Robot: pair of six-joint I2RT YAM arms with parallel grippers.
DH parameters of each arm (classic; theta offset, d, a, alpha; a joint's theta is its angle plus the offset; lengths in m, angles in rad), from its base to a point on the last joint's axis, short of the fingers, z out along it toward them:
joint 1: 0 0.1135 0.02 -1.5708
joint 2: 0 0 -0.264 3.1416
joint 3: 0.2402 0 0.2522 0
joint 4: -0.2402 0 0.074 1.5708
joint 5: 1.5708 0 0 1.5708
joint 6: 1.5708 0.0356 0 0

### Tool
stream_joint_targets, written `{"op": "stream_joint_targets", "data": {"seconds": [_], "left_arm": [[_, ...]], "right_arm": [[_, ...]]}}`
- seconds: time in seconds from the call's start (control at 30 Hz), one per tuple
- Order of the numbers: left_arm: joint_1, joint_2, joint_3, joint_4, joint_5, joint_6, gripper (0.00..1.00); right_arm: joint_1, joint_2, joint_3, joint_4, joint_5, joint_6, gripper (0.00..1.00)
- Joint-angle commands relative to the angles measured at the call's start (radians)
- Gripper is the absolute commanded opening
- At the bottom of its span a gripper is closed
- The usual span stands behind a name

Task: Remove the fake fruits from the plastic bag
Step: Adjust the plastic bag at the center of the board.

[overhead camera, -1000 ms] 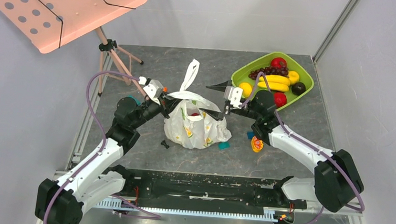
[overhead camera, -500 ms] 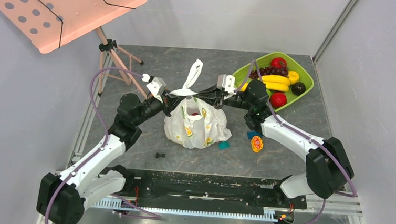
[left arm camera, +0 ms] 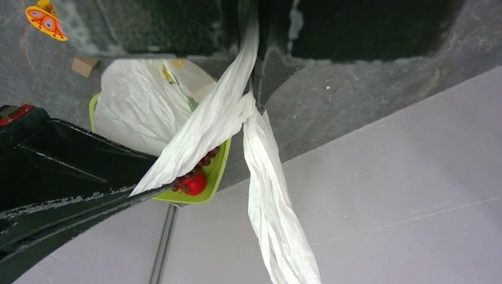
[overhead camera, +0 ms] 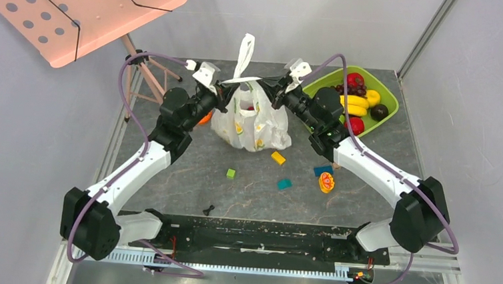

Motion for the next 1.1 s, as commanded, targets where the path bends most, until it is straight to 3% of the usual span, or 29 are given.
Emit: {"op": "stream_joint_targets", "data": {"seconds": [0.0, 0.13, 0.3, 0.4, 0.57, 0.63, 0.7, 0.77, 0.87, 1.07], "left_arm": [[0.042, -0.035, 0.018, 0.113, -0.166, -0.01, 0.02], [0.044, -0.09, -0.113, 0.198, -0.135, -0.096, 0.02], [0.044, -0.155, -0.339, 0.403, -0.06, -0.21, 0.17], [0.043, -0.188, -0.393, 0.396, -0.024, -0.218, 0.35], [0.042, -0.224, -0.384, 0.306, 0.01, -0.177, 0.36], [0.042, -0.221, -0.371, 0.298, 0.022, -0.166, 0.36], [0.043, -0.217, -0.357, 0.284, 0.034, -0.157, 0.35], [0.043, -0.216, -0.352, 0.277, 0.045, -0.149, 0.35], [0.043, -0.217, -0.345, 0.273, 0.054, -0.139, 0.35], [0.043, -0.197, -0.291, 0.231, 0.135, -0.11, 0.34]], "right_arm": [[-0.09, -0.095, -0.066, 0.051, 0.394, 0.109, 0.0], [-0.111, -0.178, -0.249, 0.116, 0.412, 0.203, 0.0], [-0.111, -0.266, -0.528, 0.301, 0.402, 0.326, 0.0], [-0.111, -0.283, -0.625, 0.369, 0.369, 0.369, 0.0], [-0.111, -0.286, -0.683, 0.498, 0.171, 0.311, 0.0], [-0.11, -0.281, -0.652, 0.511, 0.034, 0.215, 0.18], [-0.111, -0.275, -0.593, 0.448, -0.073, 0.093, 0.49], [-0.11, -0.269, -0.52, 0.359, -0.132, -0.04, 0.72], [-0.109, -0.225, -0.396, 0.225, -0.268, -0.21, 0.82], [-0.074, -0.1, -0.209, 0.074, -0.401, -0.391, 0.85]]}}
